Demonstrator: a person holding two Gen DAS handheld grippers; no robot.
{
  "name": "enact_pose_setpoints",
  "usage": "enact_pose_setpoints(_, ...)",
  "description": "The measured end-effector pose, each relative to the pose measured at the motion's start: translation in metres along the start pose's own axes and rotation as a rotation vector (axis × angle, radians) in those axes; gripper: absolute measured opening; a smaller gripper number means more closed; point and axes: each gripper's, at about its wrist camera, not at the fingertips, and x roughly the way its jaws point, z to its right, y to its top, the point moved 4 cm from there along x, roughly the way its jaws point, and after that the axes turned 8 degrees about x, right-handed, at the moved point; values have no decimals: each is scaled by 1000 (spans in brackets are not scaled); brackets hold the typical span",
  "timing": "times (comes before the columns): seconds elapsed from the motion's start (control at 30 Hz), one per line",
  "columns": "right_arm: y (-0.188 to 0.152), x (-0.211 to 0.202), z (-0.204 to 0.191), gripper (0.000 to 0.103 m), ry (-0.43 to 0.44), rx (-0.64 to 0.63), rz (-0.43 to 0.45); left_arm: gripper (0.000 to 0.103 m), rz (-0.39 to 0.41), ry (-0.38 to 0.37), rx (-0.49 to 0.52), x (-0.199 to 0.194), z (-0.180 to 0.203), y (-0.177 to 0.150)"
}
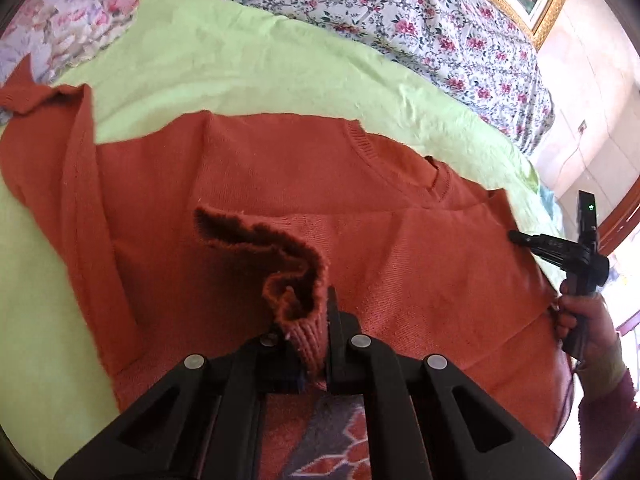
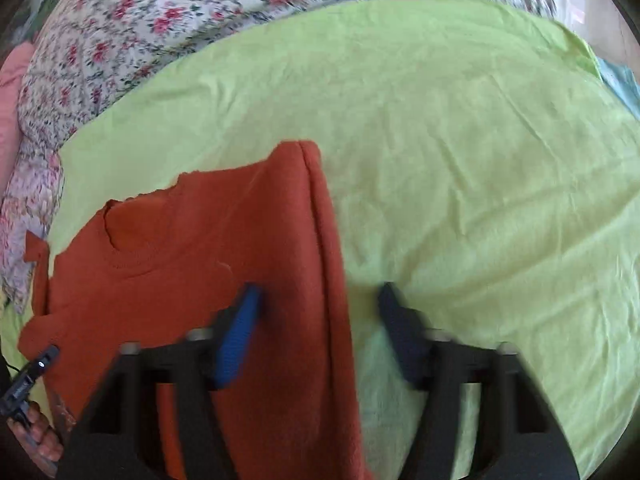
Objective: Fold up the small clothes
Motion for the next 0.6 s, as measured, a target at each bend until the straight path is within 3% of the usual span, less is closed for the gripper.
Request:
enact_pose_setpoints(0.17,20,-19,12,10,0,32,72,4,26,-7,53,8,23,19)
enact_pose_setpoints(0.33,11,-4,20,12,-28,47,49,11,-31,-22,-6,14,5,8)
enact_pose_setpoints(0.4,9,-10,20,16,-19,62,62,17,-26,-15,-11,4,-2,4)
enact_pose_setpoints(0.5,3,-27,17,23,-21,88,85,17,-25,-3,-21,-8,-12,0)
enact_pose_setpoints(0.6,-11,-48,0,38,37,80,112,20,-13,10,-36,-24,-22,-5)
